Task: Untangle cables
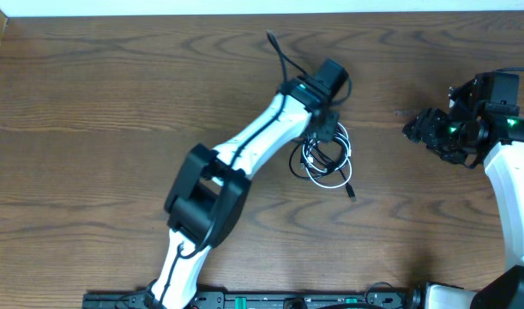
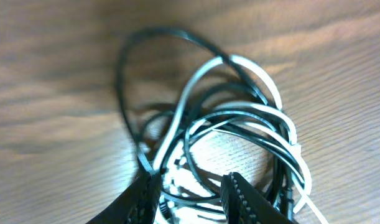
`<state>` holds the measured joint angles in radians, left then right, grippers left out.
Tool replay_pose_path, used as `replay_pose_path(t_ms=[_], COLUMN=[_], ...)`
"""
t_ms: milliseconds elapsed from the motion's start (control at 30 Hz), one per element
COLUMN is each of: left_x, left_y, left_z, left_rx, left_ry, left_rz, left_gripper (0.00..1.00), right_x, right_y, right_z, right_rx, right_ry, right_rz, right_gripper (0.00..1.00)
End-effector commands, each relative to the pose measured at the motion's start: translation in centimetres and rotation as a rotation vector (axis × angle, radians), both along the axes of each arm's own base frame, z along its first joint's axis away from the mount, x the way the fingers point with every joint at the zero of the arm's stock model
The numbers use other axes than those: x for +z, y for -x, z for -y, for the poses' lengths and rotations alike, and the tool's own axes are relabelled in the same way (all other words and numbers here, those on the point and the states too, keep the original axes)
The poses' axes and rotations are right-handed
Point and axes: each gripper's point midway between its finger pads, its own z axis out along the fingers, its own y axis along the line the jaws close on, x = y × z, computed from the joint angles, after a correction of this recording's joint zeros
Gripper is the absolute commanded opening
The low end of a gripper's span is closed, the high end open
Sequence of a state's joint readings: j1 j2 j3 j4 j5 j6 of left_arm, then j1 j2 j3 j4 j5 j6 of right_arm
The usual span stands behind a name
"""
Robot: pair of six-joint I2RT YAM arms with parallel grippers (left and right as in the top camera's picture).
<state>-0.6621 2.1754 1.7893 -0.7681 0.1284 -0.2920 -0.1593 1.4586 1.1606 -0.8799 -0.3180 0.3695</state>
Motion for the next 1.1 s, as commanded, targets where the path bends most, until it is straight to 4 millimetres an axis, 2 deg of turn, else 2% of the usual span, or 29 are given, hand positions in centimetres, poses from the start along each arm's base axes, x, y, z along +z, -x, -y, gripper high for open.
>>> replay_pose_path(t_ms=[0, 233, 400, 767, 1067], left_x=[0.1, -2.6, -3.5, -4.9, -7.1], left_y=[-0.4, 0.6, 1.3, 1.9, 3.4], left_z=[-1.1, -1.8, -1.3, -1.7, -2.2], left_rx=[-0.006, -0.007, -0.02, -0.019, -0.031], left_ry=[-0.024, -0.062, -0.037, -0.058, -0.083], left_rz=[0.005, -0.062, -0.11, -0.139, -0.165], left_gripper=[0.37, 0.37, 0.37, 0.37, 0.37], right_x=[0.4, 0.3, 0.3, 0.2, 0.2], right_y=[0.0, 0.1, 0.1, 0.3, 0.4], right_z=[0.3, 0.2, 0.2, 0.1, 0.1], right_rx=[0.01, 0.01, 0.012, 0.013, 0.013], right_ry=[0.014, 0.012, 0.013, 0.012, 0.011], right_rz=[0.009, 0.004, 0.003, -0.003, -0.008], right_gripper=[0.64, 0.64, 0.64, 0.64, 0.64])
